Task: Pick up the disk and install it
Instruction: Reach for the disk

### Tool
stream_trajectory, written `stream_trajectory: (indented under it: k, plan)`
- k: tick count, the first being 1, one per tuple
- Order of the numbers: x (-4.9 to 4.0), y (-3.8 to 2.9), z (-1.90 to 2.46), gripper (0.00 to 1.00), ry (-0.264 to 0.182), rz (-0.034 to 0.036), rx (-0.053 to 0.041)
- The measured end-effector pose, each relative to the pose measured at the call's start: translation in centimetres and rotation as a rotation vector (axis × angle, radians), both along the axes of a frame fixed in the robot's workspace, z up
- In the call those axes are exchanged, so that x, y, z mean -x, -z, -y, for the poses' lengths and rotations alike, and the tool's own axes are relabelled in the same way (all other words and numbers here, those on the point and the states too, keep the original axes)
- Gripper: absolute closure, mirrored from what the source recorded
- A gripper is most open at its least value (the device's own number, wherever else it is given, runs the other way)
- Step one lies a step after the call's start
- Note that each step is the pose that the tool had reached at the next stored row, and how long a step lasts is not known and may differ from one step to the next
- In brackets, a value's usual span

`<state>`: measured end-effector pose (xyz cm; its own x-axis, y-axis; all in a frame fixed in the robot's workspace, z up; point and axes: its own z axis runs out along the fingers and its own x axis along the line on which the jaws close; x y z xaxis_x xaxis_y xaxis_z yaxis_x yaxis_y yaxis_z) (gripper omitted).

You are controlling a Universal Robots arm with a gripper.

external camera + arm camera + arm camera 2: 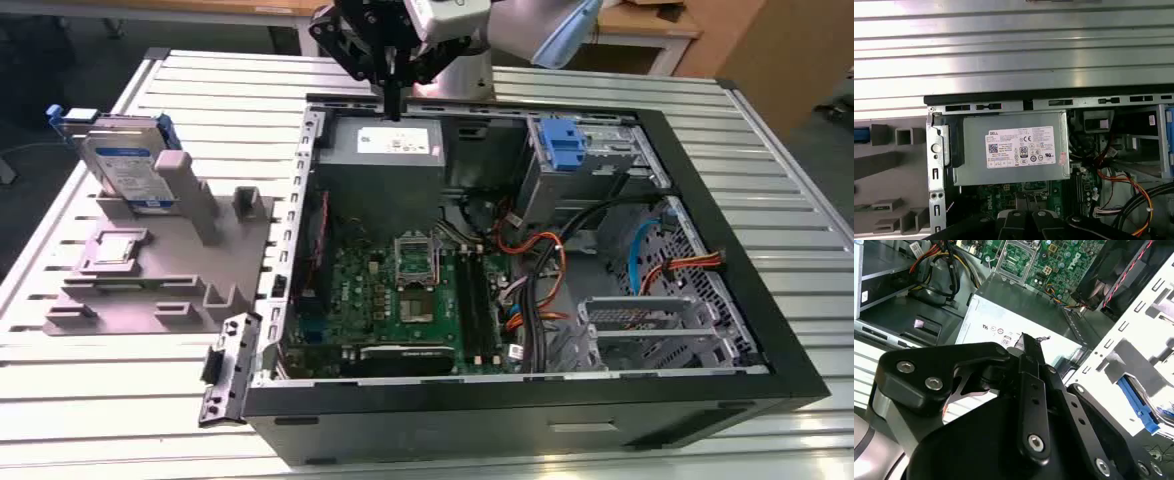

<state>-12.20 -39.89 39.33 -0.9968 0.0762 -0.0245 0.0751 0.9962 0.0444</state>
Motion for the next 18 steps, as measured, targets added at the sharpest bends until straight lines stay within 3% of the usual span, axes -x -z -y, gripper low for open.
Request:
stream_trajectory:
  k: [18]
  plan:
    - [0.73,0.02,0.0,0.9,0.0,-0.0001,0.0001]
